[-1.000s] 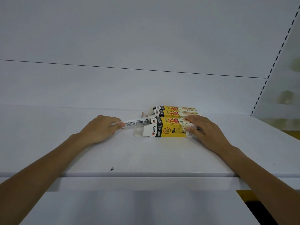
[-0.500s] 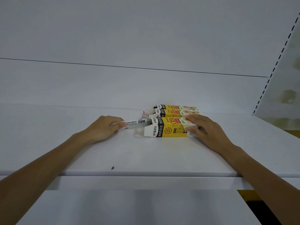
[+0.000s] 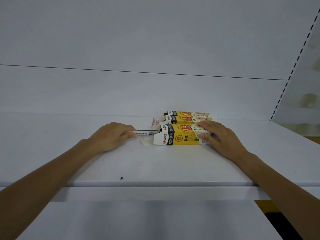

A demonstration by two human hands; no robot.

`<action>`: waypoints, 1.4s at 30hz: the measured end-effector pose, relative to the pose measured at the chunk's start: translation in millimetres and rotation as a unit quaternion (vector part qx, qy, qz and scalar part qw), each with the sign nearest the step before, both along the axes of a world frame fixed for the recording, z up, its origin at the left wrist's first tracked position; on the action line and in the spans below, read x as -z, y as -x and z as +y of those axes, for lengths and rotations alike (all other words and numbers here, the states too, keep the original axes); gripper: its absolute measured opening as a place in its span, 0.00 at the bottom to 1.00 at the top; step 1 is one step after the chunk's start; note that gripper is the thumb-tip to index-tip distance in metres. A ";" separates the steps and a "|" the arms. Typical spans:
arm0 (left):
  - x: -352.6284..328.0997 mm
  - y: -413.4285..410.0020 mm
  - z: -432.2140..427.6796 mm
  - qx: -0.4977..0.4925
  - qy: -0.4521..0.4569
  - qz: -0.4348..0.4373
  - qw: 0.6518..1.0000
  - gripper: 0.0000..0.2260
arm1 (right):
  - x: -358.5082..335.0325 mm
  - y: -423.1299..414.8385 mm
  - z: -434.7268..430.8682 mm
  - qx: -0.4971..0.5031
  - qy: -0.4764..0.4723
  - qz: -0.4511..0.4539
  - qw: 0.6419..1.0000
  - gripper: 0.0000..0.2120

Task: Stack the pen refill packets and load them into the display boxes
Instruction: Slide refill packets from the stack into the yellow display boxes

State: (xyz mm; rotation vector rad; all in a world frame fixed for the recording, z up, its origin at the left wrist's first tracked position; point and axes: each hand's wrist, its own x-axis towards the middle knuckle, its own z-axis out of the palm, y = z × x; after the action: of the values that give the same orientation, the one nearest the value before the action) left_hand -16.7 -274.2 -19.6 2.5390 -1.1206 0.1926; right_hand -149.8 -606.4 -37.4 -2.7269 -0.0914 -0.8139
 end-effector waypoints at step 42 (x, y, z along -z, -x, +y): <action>0.5 18.7 -91.3 0.128 0.093 0.133 0.978 0.23 | -4.4 3.3 9.8 0.033 0.007 0.014 0.999 0.21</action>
State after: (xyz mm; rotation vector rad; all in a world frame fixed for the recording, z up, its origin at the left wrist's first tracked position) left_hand -35.5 -365.5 -20.0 2.1560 -1.2414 -0.1014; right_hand -153.1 -596.6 -33.0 -2.7664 -0.0025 -0.7956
